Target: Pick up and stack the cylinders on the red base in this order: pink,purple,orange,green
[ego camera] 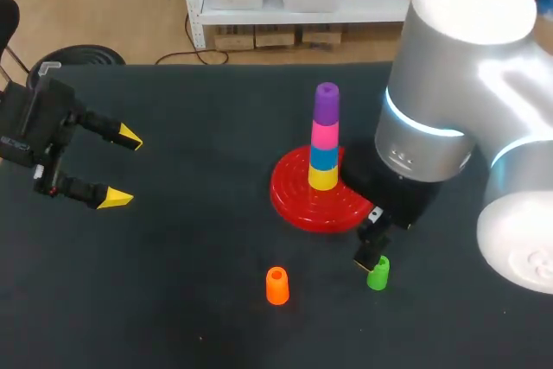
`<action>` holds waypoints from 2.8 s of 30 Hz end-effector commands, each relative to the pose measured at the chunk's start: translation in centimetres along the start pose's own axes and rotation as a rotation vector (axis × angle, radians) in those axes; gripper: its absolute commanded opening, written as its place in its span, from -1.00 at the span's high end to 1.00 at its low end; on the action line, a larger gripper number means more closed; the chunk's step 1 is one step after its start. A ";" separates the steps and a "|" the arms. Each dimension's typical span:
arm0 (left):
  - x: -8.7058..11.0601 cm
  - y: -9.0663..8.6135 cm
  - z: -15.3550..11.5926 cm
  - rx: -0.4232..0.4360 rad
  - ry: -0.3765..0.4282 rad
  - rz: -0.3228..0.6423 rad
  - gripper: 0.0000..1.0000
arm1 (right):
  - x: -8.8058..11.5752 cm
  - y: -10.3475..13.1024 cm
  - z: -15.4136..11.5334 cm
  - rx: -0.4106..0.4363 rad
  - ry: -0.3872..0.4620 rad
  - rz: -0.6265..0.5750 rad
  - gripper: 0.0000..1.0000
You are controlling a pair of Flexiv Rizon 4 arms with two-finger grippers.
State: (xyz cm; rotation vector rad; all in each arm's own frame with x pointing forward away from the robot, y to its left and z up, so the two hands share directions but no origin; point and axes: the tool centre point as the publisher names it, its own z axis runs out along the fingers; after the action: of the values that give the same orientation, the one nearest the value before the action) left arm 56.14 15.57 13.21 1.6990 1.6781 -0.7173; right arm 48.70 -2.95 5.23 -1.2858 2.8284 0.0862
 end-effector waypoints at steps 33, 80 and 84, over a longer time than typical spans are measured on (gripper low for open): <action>0.1 0.0 0.1 -0.002 -0.002 0.002 -1.00 | -3.7 2.1 -3.7 0.025 -0.017 -0.027 -1.00; 0.1 0.0 0.1 -0.002 -0.002 0.002 -1.00 | -8.8 11.4 3.2 -0.087 -0.024 -0.337 -1.00; 0.1 0.0 0.1 -0.002 -0.002 0.002 -1.00 | -8.8 11.3 3.5 -0.093 -0.023 -0.345 -1.00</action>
State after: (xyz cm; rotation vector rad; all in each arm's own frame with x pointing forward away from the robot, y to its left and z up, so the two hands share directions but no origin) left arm 56.14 15.57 13.21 1.6989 1.6781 -0.7174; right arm 45.82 11.23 2.84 -1.7520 2.5625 0.2170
